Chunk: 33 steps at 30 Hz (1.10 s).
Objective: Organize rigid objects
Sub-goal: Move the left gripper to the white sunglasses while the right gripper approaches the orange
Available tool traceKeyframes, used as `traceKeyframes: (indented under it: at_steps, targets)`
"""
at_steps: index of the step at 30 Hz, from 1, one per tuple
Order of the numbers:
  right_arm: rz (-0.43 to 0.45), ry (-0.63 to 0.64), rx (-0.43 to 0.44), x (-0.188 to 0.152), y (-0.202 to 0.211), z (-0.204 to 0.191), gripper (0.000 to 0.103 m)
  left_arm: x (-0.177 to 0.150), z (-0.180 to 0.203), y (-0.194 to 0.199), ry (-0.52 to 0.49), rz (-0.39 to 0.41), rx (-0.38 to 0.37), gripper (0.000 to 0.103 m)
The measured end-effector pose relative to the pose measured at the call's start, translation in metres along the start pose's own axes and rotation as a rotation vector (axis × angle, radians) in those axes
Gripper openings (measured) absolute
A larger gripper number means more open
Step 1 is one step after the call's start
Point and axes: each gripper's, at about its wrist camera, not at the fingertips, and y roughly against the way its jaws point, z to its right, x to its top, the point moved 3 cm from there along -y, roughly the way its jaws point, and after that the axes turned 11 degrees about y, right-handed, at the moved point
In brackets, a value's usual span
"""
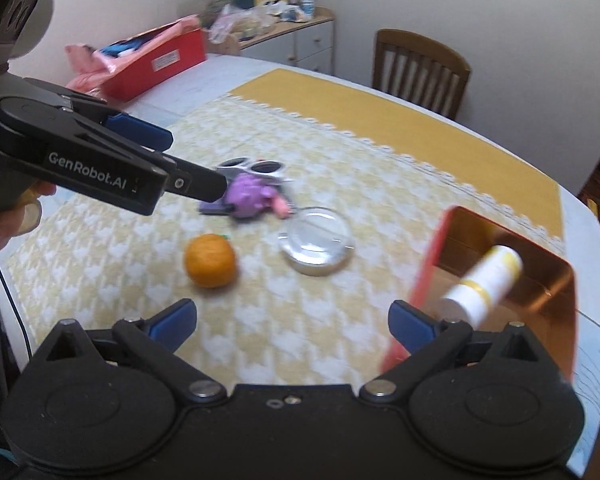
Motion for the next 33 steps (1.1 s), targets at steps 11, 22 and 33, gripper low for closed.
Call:
traceKeyframes:
  at_steps: [11, 22, 33]
  targets:
    - [-0.034, 0.038, 0.043, 0.034, -0.041, -0.054, 0.103, -0.016, -0.087, -0.003, 0.063, -0.025, 0.021, 0.082]
    - [-0.114, -0.028, 0.022, 0.050, -0.085, -0.066, 0.100, 0.001, -0.121, -0.049, 0.039, -0.058, -0.036, 0.082]
    - [-0.197, -0.095, -0.006, 0.062, -0.121, -0.060, 0.085, 0.026, -0.125, -0.125, -0.016, -0.113, -0.078, 0.082]
